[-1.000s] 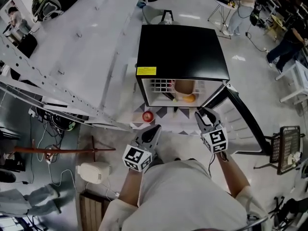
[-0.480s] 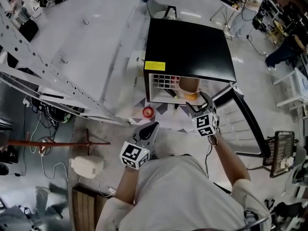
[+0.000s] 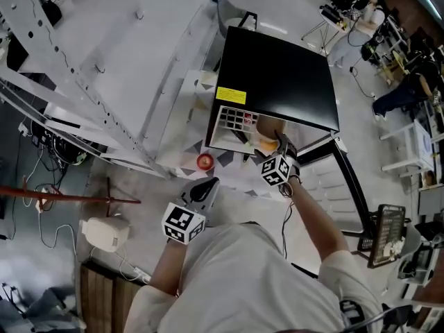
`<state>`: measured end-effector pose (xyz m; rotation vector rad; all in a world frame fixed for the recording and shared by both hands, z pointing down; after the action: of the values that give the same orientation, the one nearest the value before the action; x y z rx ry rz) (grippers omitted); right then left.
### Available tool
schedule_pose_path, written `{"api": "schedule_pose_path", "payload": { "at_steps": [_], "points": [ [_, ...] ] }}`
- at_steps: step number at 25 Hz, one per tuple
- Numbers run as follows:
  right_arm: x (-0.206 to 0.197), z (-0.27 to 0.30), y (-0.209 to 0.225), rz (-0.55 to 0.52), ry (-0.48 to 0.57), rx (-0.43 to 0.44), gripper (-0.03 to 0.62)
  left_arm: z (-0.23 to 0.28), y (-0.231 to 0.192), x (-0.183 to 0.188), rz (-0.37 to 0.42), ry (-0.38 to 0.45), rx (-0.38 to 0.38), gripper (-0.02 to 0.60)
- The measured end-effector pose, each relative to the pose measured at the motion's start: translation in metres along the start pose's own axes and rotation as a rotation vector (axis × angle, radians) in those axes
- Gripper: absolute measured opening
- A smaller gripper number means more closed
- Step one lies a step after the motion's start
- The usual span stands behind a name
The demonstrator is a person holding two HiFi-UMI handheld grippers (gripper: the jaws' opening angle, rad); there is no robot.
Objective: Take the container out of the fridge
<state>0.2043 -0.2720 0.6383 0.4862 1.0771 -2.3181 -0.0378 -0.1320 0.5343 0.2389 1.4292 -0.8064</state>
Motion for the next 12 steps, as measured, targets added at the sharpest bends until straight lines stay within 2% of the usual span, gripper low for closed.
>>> {"api": "schedule_pose_path", "payload": {
  "at_steps": [7, 12],
  "points": [
    [-0.013, 0.047, 0.009, -0.161, -0.131, -0.085, 0.460, -0.004, -0.017, 0.006, -0.003, 0.008, 0.008, 0.005],
    [-0.017, 0.062, 0.011, -0.235, -0.169, -0.103, 0.459, -0.007, -0.024, 0.007, -0.003, -0.007, 0.006, 0.005]
  ]
}}
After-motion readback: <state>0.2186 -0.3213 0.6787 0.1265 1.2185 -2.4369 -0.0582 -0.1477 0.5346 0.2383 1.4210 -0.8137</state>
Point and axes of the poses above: the fingertips, and each gripper's own axes: z forward along the fingers, y to its right, x out of its top, the point moved 5 cm from there along -z, backward along the fingers
